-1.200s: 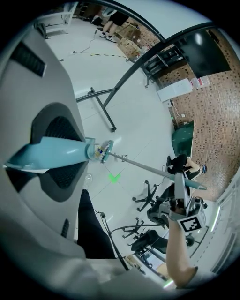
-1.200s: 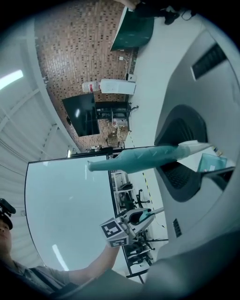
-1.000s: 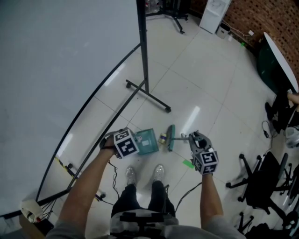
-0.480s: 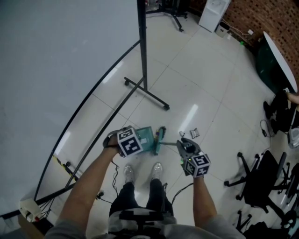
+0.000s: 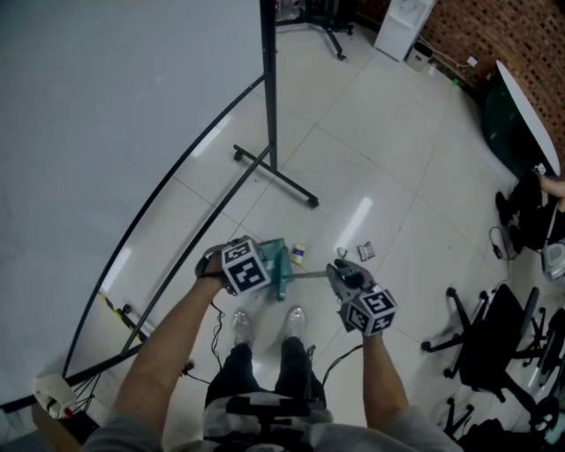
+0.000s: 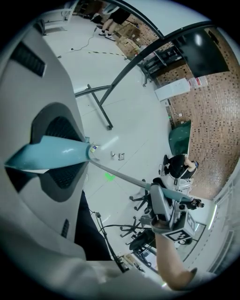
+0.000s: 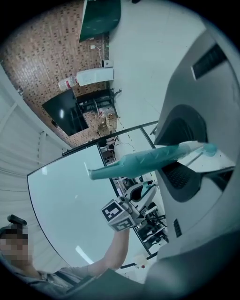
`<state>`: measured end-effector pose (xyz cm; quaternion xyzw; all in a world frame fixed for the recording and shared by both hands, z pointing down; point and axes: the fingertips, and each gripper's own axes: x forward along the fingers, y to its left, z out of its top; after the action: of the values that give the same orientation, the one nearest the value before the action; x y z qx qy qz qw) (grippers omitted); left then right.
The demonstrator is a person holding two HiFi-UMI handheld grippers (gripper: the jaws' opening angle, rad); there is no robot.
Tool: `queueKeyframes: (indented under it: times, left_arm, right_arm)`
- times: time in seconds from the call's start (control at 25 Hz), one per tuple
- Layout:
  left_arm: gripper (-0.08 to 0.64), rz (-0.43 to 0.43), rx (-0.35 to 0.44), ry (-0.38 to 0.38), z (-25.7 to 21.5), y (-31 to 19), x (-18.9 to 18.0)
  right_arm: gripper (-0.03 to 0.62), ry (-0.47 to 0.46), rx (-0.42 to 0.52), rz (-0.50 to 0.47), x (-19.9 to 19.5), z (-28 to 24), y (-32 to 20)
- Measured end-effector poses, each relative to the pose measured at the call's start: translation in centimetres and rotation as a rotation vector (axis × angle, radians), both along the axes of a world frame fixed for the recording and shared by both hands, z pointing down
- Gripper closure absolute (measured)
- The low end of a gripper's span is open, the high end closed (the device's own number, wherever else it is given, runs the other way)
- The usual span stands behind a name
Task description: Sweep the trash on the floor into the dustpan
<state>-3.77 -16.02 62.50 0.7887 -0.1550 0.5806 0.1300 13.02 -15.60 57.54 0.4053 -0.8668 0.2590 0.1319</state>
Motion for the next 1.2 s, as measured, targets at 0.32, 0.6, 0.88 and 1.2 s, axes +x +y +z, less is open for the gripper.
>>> queueKeyframes:
  times: [0.32, 0.6, 0.88, 1.2]
  left_arm:
    - [0.464, -0.008, 0.000, -0.028, 0.0, -0.4, 0.2]
    - [0.464, -0.030, 0.023, -0.015, -0.4, -1.5, 2.7]
    - [0.463, -0.043, 0.032, 0.028, -0.7, -1.9, 2.1]
    - [0.463, -0.036, 0.035, 0.063, -1.1, -1.6, 1.2]
  right_arm:
    - [0.503, -0.007, 0.153, 0.063, 2.9, -5.4, -2.1]
    - [0.502, 0.064, 0.233, 0.087, 4.8, -7.5, -6.8]
    - [0.503, 0.212, 0.209, 0.017, 3.5, -2.7, -7.2]
    - [0.494, 0.235, 0.094, -0.171, -1.0, 2.2, -1.3]
